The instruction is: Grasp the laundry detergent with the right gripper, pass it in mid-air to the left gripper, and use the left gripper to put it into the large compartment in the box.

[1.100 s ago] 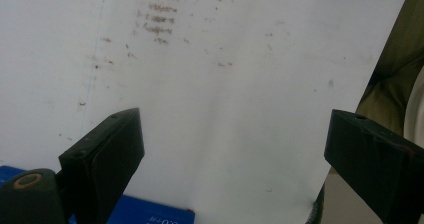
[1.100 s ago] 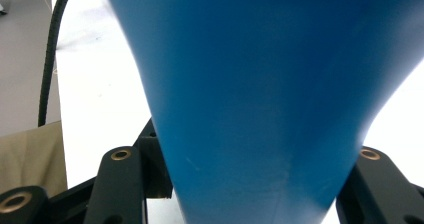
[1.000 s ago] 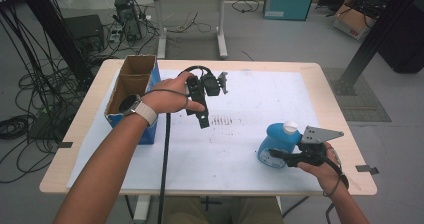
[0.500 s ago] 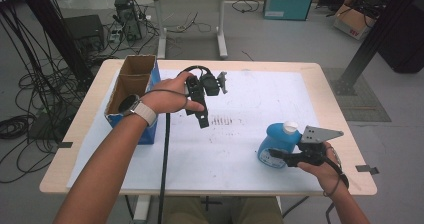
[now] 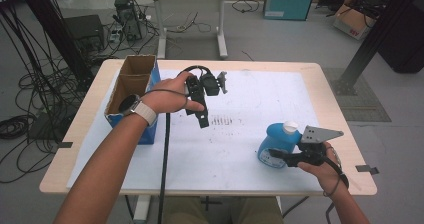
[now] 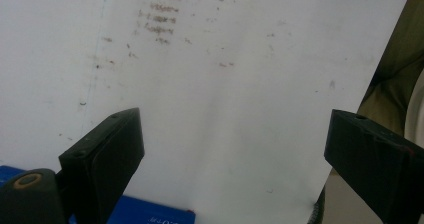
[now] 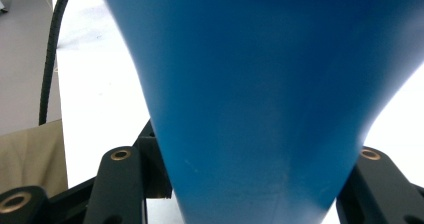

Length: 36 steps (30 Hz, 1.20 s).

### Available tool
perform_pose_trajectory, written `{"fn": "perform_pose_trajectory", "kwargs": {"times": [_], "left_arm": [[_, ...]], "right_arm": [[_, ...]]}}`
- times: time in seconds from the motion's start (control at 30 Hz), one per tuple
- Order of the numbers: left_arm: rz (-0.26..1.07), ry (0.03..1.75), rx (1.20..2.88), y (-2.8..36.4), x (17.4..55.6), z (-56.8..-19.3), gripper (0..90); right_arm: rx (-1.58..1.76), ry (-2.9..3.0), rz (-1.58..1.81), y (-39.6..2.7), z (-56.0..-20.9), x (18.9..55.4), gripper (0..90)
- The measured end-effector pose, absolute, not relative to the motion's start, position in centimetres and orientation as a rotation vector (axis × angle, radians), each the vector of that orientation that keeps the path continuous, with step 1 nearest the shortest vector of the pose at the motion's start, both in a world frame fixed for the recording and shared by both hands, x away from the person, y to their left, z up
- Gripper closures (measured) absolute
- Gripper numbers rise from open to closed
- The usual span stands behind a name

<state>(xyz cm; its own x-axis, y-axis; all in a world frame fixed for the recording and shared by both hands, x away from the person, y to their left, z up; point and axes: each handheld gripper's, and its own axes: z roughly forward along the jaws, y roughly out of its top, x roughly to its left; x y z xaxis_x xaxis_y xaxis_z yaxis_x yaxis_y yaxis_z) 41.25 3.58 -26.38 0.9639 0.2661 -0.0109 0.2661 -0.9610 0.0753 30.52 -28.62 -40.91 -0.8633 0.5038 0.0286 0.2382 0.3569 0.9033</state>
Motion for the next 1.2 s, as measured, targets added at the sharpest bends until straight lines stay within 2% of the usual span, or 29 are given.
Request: {"fn": "perform_pose_trajectory", "kwargs": {"times": [1.2], "left_arm": [[-0.012, 0.420, 3.037, 3.65, 41.40, -26.46, 9.3]], "right_arm": [[0.665, 2.360, 1.516, -28.59, -40.95, 30.52, 43.9]]}}
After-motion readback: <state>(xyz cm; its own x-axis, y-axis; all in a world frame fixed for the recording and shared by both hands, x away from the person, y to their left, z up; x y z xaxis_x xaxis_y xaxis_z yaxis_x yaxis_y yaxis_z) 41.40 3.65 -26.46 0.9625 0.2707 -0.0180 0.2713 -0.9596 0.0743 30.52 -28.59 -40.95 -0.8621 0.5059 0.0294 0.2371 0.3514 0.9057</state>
